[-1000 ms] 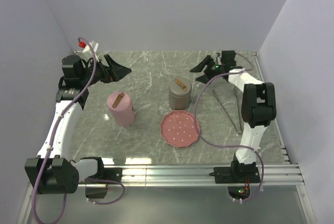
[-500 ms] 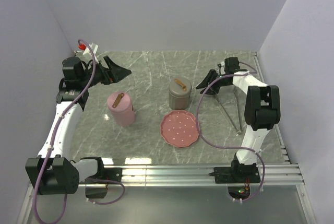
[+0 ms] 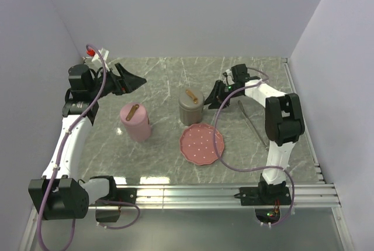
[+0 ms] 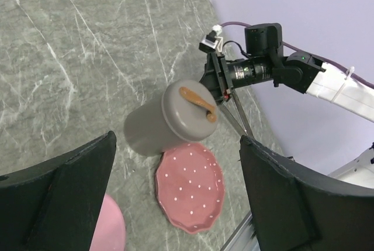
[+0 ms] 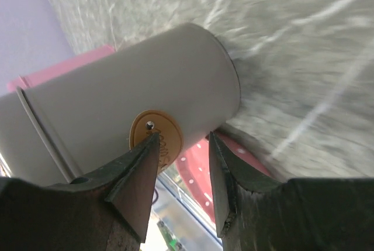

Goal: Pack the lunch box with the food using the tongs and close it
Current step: Move the lunch box

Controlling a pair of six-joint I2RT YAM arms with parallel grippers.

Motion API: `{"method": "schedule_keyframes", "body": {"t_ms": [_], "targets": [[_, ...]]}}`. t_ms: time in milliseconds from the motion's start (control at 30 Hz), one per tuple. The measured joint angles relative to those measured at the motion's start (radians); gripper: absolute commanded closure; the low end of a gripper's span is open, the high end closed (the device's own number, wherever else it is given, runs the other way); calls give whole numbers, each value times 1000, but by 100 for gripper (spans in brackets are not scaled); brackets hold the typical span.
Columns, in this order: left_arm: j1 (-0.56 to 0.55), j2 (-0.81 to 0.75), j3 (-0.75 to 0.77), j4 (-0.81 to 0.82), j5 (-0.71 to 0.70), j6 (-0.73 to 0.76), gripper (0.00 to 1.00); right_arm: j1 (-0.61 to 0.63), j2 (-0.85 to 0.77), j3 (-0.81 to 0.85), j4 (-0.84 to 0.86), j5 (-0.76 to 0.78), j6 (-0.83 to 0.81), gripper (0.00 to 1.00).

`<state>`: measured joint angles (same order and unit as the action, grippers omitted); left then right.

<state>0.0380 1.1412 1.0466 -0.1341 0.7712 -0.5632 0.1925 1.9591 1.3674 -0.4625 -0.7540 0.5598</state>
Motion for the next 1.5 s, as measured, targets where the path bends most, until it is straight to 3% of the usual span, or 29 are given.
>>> {"method": "schedule_keyframes", "body": {"t_ms": [533, 900, 1233, 1500], "targets": [[11, 0, -10, 2, 14, -1, 9, 223, 73, 100, -12, -72, -24, 59], [103, 87, 47, -47, 30, 30, 10, 80, 81, 122, 153, -62, 98, 59], [192, 164, 81, -87, 47, 47, 12, 171, 251, 304, 234, -53, 147, 58], [224, 172, 80, -110, 64, 48, 13, 233, 272, 314, 274, -71, 176, 57]]}}
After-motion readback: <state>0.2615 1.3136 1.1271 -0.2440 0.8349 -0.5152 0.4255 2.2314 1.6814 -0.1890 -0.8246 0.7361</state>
